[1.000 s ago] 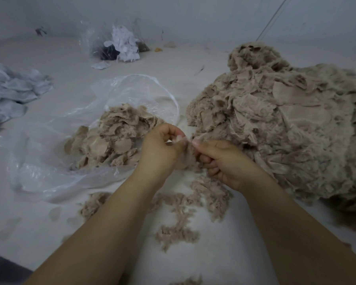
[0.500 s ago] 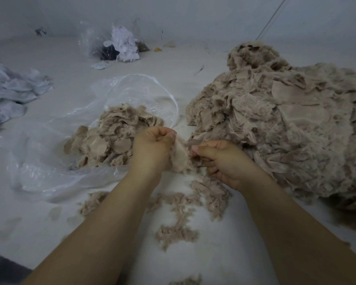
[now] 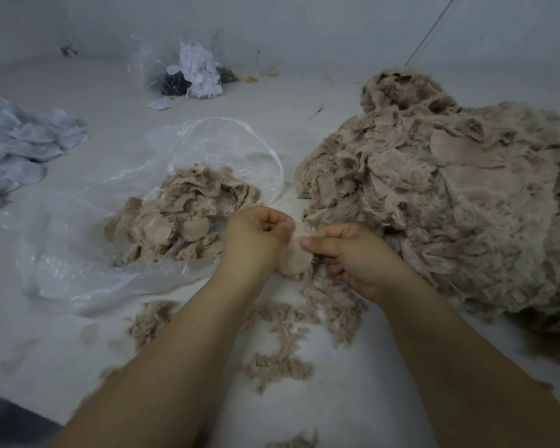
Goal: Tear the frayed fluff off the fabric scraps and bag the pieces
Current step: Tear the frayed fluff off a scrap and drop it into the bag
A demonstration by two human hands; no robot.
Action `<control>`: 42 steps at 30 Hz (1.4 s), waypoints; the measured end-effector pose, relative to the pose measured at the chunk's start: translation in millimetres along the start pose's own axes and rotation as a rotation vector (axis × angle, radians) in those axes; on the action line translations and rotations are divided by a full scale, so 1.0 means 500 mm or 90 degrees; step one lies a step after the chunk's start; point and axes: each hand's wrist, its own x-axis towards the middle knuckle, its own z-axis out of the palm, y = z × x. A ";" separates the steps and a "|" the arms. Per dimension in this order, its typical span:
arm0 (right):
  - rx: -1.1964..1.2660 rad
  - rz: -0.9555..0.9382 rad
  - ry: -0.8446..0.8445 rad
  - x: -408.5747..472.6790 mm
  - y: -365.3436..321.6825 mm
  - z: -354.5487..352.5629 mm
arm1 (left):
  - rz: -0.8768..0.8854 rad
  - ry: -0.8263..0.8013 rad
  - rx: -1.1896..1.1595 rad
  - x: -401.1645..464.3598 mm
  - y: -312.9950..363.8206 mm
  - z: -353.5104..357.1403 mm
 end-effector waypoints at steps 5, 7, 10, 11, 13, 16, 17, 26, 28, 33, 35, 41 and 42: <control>0.018 0.007 0.001 0.001 -0.002 -0.002 | -0.020 0.117 -0.067 0.012 -0.003 -0.004; 0.024 0.005 -0.001 0.002 -0.001 -0.005 | -0.037 0.064 -0.061 0.010 -0.002 -0.005; 0.017 -0.005 -0.001 0.006 0.004 -0.006 | -0.047 -0.084 -0.017 0.000 -0.001 -0.003; 0.020 -0.005 0.004 0.007 0.004 -0.006 | -0.048 -0.106 -0.015 -0.001 -0.001 -0.003; 0.049 -0.006 0.015 0.011 0.008 -0.008 | -0.069 -0.155 -0.005 0.001 0.001 -0.009; 0.082 -0.007 0.016 0.016 0.010 -0.012 | -0.121 -0.283 0.010 -0.005 0.005 -0.015; 0.078 -0.007 0.013 0.016 0.010 -0.011 | -0.130 -0.301 -0.007 -0.007 0.003 -0.015; 0.070 -0.002 0.029 0.022 0.016 -0.012 | -0.184 -0.385 -0.026 -0.006 0.005 -0.048; 0.064 0.004 0.037 0.023 0.018 -0.010 | -0.186 -0.470 0.025 -0.003 0.013 -0.070; 0.102 0.011 0.059 0.024 0.018 -0.013 | -0.169 -0.684 0.192 -0.009 0.026 -0.103; 0.065 0.008 0.049 0.022 0.017 -0.011 | -0.148 -0.700 0.249 -0.013 0.033 -0.101; 0.029 -0.008 0.002 0.010 0.007 -0.010 | -0.081 -0.331 0.225 -0.017 0.038 -0.050; 0.017 -0.009 0.002 0.010 0.007 -0.010 | -0.083 -0.307 0.197 -0.018 0.033 -0.040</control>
